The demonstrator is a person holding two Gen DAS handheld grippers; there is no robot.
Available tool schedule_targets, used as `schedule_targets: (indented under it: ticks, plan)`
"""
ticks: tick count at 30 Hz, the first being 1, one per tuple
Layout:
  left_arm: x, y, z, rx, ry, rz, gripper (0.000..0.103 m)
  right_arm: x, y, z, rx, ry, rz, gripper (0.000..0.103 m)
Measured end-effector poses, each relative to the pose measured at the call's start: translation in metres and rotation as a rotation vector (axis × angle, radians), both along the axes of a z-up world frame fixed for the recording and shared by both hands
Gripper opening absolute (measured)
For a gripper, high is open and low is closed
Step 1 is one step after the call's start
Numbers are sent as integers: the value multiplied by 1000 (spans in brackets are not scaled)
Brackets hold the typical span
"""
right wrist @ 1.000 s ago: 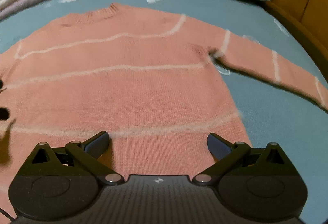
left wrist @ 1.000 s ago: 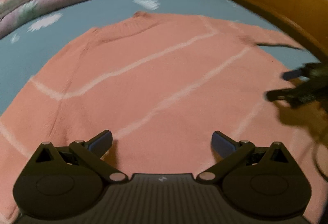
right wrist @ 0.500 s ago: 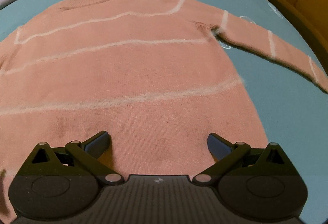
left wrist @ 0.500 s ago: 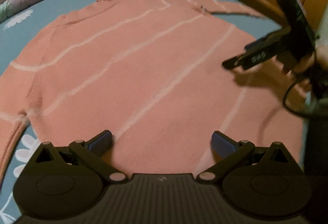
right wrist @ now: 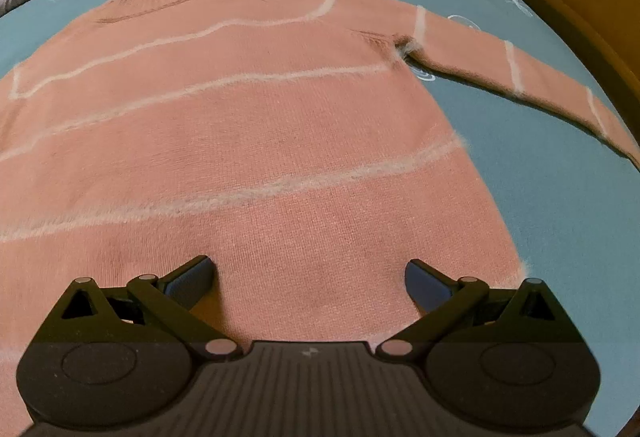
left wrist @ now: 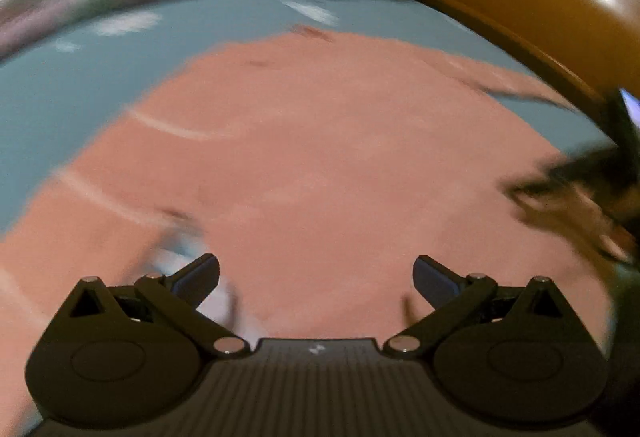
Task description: Fold clothes
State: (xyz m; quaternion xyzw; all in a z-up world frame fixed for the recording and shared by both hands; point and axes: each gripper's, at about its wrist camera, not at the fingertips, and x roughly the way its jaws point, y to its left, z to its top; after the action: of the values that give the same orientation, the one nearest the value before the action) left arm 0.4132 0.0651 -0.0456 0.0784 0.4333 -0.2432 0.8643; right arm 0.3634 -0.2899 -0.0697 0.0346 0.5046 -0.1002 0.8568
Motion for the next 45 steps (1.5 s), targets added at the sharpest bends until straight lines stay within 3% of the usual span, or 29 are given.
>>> schedule_targets:
  ticks: [3,6,11,14,23,30,33,36,45]
  plan:
    - [26,33,5,44,-70,145,102,0,1,0,2,-1,-17,103]
    - [43,68,-10,31,-47,243,102,0,3,1,1,1,-28,103]
    - [32,106,-22,-75,-17,316,102,0,3,1,3,3,-45,103]
    - [13,123,-21,-88,0,371,102,1,1,0,2,4,-55,103]
    - [-1,201,-14,-71,7,668,102,4,1,-1,6,23,-64,103]
    - [-22,221,-13,2,50,783,102,3,1,-2,5,20,-71,103]
    - [-14,205,-5,5,25,753,102,3,1,-3,4,17,-71,103]
    - [-2,174,5,-41,-12,636,102,2,1,-3,2,10,-72,103]
    - [15,19,21,-115,-96,74,102,-7,4,0,-1,23,-82,103]
